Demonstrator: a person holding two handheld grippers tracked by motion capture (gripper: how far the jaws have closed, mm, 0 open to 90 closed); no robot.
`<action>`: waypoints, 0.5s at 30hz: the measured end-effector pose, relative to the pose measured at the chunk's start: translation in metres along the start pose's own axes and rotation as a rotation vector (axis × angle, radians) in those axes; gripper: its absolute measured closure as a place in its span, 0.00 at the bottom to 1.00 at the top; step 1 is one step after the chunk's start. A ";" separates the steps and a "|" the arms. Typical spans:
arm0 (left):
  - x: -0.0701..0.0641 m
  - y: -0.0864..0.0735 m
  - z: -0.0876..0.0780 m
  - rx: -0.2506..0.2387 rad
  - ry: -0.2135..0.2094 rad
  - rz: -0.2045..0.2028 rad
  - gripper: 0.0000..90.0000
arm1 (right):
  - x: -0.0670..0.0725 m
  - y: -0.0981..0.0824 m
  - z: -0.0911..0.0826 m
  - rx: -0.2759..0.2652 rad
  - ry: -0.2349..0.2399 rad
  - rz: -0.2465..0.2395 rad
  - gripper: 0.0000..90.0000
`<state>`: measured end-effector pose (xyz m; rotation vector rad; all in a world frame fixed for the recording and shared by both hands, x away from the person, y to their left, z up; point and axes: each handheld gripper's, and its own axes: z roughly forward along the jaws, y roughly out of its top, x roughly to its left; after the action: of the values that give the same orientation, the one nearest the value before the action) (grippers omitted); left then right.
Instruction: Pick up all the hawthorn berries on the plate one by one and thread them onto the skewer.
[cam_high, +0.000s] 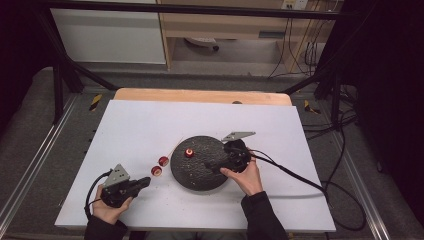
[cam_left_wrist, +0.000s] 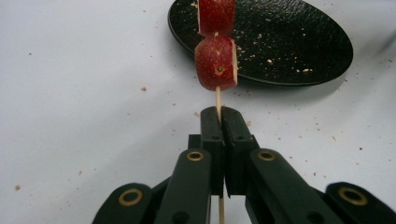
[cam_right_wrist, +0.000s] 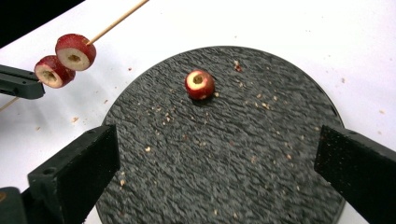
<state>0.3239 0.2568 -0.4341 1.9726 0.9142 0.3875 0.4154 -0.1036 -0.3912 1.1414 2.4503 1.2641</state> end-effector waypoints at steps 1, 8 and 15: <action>0.001 0.000 -0.001 -0.002 0.000 -0.002 0.98 | 0.001 0.002 0.002 0.003 -0.002 -0.008 0.01; 0.004 -0.001 -0.001 0.003 -0.001 -0.009 0.98 | 0.007 0.018 0.015 0.045 -0.009 -0.033 0.01; 0.006 -0.002 0.001 0.009 0.001 -0.015 0.98 | 0.012 0.035 0.031 0.078 -0.015 -0.065 0.03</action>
<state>0.3275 0.2614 -0.4364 1.9730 0.9324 0.3767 0.4407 -0.0634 -0.3824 1.0762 2.5242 1.1473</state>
